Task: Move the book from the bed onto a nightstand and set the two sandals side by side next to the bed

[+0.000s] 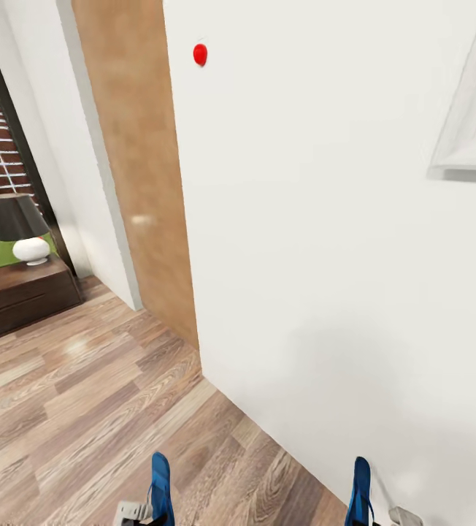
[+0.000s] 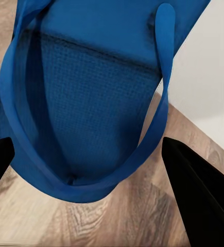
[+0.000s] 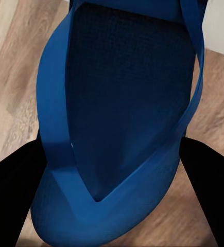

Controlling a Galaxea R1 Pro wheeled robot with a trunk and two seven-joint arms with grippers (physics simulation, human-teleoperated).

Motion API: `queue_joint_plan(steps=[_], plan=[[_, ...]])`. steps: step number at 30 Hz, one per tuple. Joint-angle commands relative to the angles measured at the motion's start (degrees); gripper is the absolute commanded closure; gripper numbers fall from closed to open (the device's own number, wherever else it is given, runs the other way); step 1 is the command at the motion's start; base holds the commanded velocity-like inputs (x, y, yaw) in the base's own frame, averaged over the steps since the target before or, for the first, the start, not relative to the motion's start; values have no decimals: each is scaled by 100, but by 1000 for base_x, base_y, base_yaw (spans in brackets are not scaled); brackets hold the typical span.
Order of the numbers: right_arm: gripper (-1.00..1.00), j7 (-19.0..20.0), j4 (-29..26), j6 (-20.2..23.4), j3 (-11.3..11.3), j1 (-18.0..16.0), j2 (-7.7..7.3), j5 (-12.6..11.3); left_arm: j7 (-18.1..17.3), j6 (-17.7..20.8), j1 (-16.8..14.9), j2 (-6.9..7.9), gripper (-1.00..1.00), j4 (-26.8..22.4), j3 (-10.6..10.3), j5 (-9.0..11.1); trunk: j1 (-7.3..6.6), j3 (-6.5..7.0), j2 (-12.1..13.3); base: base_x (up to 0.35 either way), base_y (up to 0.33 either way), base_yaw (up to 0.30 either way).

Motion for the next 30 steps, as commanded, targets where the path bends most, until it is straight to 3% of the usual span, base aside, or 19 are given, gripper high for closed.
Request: queue_joint_plan(steps=[1, 30], plan=[[100, 15, -2, 27, 30, 0, -4, -60, -24, -36, -7, -4, 100, 3, 46, -60, -1, -5, -2, 0, 0, 231], [100, 16, -3, 27, 36, 1, -4, -59, -24, -36, -7, -4, 100, 3, 46, -62, -1, -5, -2, 0, 0, 233]])
